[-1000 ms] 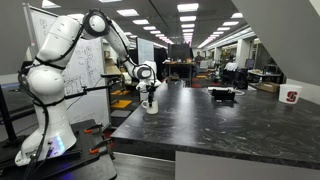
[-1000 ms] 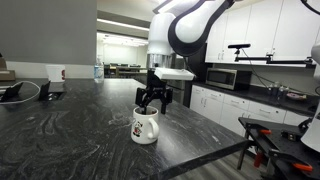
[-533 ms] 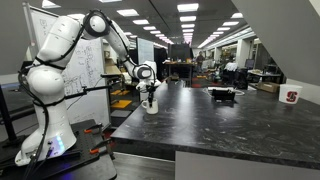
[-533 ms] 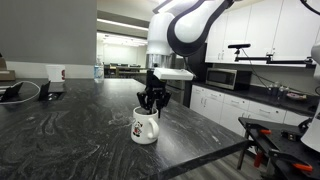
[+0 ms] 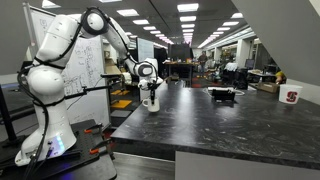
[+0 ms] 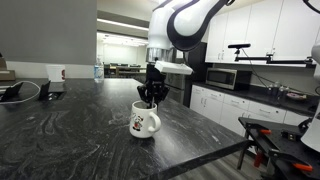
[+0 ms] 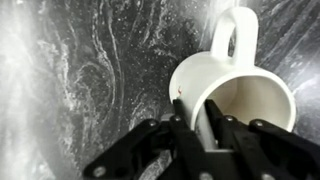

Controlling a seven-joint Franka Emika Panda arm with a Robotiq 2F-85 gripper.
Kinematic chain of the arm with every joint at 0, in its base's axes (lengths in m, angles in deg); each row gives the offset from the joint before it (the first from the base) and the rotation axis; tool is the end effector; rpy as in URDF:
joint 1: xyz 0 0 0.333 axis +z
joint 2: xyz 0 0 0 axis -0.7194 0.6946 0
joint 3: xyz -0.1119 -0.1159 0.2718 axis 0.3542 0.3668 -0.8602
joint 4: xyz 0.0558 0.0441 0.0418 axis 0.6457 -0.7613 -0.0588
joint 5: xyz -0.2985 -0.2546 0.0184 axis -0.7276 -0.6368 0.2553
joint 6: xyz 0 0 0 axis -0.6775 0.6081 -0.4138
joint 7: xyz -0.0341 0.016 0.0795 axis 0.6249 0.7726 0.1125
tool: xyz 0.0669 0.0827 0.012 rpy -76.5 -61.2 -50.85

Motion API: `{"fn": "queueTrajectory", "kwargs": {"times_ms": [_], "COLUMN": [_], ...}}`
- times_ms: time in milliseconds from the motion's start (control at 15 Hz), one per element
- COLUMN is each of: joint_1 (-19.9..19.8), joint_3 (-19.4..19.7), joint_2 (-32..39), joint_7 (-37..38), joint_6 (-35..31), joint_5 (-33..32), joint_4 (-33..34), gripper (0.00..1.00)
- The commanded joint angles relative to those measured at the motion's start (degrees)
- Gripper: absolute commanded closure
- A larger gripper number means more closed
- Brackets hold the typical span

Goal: Move the mug to the right.

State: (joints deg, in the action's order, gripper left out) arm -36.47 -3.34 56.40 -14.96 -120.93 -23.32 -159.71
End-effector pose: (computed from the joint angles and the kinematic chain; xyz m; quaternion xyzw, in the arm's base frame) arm 0.6091 0.0669 0.2356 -0.9517 0.3049 -0.0231 0.0275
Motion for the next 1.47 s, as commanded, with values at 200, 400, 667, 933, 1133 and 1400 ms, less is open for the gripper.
{"fn": "queueTrajectory", "kwargs": {"times_ms": [200,400,667,933,1133,1400], "joint_1": [-4.53,-7.49,-10.96,-14.79,-16.31,-17.61], "joint_3": [0.84,1.6,3.87,4.78,5.28,4.92], "joint_2": [-5.7,-7.14,-7.62,-6.97,-6.58,-4.92], "joint_7": [-9.09,-12.65,-14.98,-18.61,-19.67,-20.72], "joint_6": [5.54,7.24,7.43,5.65,4.7,2.93], "joint_5": [0.66,0.65,-0.06,2.11,2.17,3.9], "joint_4": [0.8,0.01,-1.08,-2.42,-3.61,-3.54], "gripper": [0.93,0.93,0.93,0.93,0.93,0.93]}}
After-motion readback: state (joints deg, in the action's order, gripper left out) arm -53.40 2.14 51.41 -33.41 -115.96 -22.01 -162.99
